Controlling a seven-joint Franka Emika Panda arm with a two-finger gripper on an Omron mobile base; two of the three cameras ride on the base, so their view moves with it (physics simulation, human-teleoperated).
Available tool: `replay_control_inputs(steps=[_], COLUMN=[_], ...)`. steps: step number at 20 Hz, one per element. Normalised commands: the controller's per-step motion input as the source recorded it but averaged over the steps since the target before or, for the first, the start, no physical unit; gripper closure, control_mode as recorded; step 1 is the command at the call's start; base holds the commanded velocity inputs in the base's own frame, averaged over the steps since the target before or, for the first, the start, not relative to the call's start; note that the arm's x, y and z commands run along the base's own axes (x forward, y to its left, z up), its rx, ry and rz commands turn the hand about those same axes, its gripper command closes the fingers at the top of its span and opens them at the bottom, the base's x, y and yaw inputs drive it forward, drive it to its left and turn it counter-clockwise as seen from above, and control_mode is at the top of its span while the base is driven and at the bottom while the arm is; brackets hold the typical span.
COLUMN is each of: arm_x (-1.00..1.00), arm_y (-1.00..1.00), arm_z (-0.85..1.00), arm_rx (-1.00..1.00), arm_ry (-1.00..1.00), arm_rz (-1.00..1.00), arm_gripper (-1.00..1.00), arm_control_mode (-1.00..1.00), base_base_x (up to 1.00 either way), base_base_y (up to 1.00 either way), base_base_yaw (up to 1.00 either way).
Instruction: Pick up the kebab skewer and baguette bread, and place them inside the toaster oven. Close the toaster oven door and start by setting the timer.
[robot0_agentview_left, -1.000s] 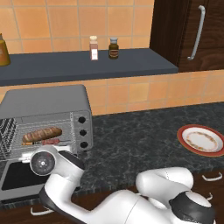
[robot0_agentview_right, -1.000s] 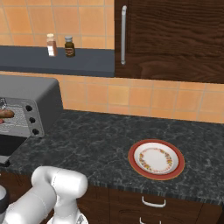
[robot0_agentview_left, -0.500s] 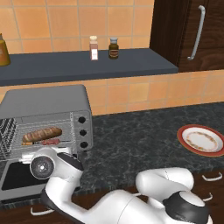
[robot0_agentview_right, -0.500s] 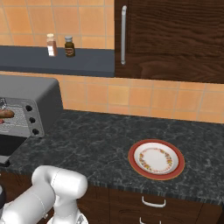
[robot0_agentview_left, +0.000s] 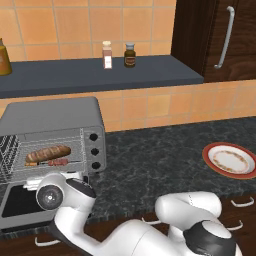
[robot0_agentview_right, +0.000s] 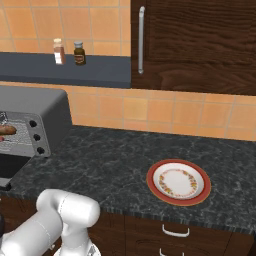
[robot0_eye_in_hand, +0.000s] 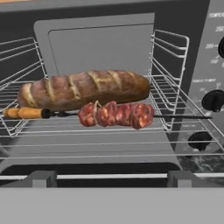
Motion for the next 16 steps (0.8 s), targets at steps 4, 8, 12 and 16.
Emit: replay_control_inputs(steps=[4,8,12,16], arm_x=[0.07,0.01,0.1,0.13], arm_y=[0.0,0.0,0.0,0.0], arm_z=[-0.06,-0.12,-0.01,0.0], arm_rx=[0.0,0.0,0.0,0.0], arm_ry=[-0.01,0.0,0.0,-0.01], arm_rz=[0.0,0.0,0.0,0.0], arm_gripper=[-1.0,-1.0,-1.0,-1.0], arm_control_mode=[-1.0,-1.0,-1.0,-1.0], base_base_x=[0.0,0.0,0.0,0.0], base_base_y=[0.0,0.0,0.0,0.0], base_base_yaw=[0.0,0.0,0.0,0.0])
